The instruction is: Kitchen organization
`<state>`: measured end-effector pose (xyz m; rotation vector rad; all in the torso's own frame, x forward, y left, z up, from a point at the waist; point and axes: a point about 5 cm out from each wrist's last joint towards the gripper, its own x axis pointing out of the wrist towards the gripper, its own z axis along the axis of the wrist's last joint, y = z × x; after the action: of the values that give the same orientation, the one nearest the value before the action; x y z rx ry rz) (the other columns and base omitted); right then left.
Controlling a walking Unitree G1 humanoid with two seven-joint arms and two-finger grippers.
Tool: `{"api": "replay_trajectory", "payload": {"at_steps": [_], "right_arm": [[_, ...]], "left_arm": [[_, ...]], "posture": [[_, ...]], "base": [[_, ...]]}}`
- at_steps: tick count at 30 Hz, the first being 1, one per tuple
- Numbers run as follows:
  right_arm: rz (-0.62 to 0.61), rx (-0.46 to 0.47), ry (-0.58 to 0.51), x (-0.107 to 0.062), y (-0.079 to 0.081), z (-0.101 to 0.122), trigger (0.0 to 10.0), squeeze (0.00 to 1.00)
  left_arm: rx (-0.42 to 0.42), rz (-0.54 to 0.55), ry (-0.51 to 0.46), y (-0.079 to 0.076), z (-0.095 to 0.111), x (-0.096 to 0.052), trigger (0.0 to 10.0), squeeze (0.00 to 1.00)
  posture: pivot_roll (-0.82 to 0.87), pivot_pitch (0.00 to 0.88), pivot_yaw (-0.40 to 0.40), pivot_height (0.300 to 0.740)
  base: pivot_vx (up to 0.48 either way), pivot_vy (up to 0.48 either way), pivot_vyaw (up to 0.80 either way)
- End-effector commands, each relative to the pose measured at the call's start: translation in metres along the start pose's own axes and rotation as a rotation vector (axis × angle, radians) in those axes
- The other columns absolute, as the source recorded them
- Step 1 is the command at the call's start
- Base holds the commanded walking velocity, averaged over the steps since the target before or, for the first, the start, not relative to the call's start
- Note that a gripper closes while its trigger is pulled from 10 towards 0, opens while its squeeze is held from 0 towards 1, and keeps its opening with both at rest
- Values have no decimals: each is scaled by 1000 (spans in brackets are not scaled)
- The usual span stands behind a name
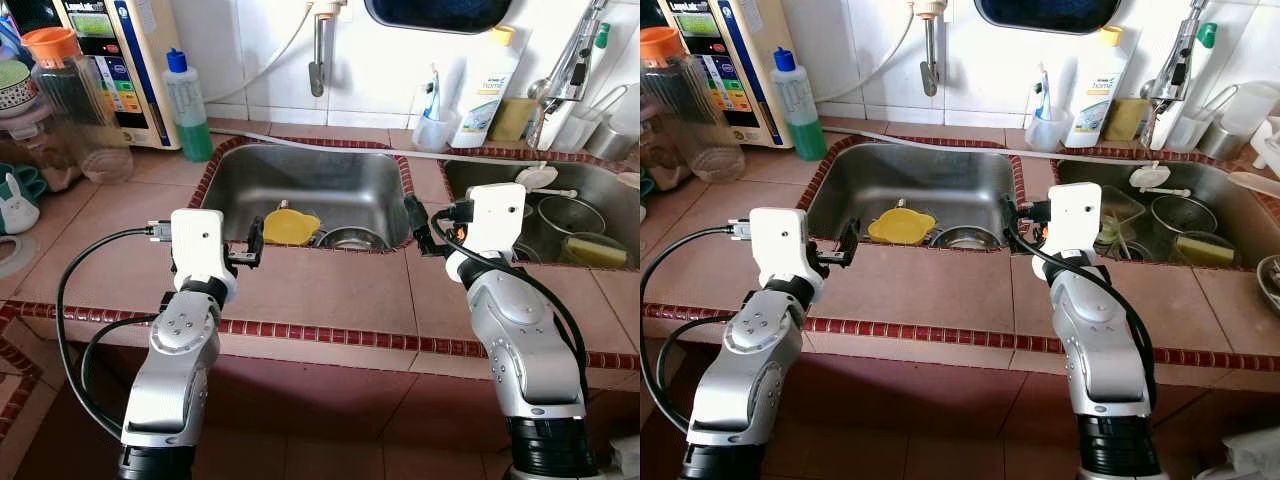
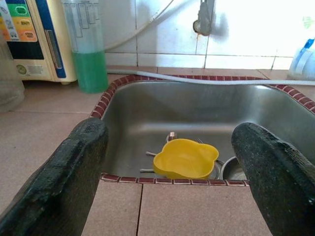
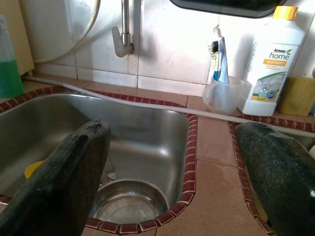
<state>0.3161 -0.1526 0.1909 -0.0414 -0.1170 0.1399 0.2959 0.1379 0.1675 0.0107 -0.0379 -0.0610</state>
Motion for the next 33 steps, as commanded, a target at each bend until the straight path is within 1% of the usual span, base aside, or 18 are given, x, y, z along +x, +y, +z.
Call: {"api": "replay_trajectory", "payload": {"at_steps": [1,12,33], "right_arm": [[-4,5,-18,2,1,5,10000,0],[-7,13,-19,3,0,6,10000,0],[-11,18,-35,6,1,10,10000,0]], "left_arm": [[2,-10,-5,0,3,0,10000,0],[-2,-13,1,-2,3,0,10000,0],[-6,-10,7,0,4,2,10000,0]], "posture": [[-19,36,31,740],[-17,33,32,740],[-18,25,35,740]], "base": [[-270,0,0],[-281,0,0],[-265,0,0]]}}
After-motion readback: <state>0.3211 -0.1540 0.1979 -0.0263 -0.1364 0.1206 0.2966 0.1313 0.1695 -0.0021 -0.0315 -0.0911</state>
